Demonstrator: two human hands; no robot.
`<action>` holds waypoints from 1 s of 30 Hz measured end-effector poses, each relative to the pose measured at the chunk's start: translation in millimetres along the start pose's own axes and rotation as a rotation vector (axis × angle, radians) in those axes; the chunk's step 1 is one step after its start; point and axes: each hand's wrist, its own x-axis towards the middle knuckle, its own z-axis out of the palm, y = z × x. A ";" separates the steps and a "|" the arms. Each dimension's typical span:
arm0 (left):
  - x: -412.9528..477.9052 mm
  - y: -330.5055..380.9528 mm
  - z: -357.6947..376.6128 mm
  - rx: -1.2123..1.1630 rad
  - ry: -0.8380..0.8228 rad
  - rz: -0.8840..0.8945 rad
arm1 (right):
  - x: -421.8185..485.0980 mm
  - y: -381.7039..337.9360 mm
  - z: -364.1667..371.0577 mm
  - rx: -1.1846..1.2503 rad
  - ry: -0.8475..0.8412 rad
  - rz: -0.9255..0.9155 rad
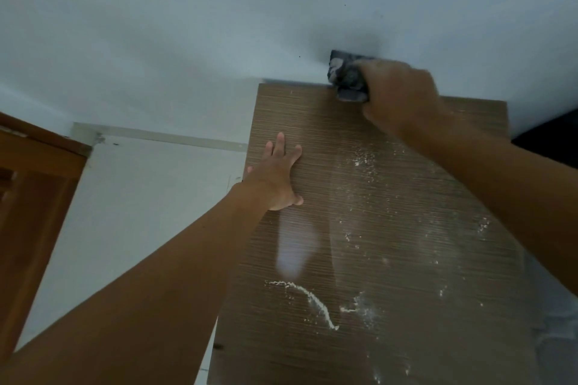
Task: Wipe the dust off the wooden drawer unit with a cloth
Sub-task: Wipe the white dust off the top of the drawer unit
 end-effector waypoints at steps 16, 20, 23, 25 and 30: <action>2.8 -2.5 -6.3 -0.012 -0.079 0.009 | -34.4 15.0 85.0 0.290 -0.169 -0.061; 5.7 -4.3 -13.4 -0.047 -0.110 0.011 | -76.1 0.2 82.9 0.316 -0.203 -0.089; 7.7 -2.6 -16.3 -0.057 -0.124 -0.007 | -113.2 -10.9 86.1 0.306 -0.280 -0.140; 8.7 -2.6 -17.8 -0.052 -0.133 -0.012 | -139.5 -19.3 86.3 0.309 -0.338 -0.167; 9.1 -4.3 -14.9 -0.055 -0.118 -0.018 | -209.8 -45.5 85.7 0.257 -0.455 -0.242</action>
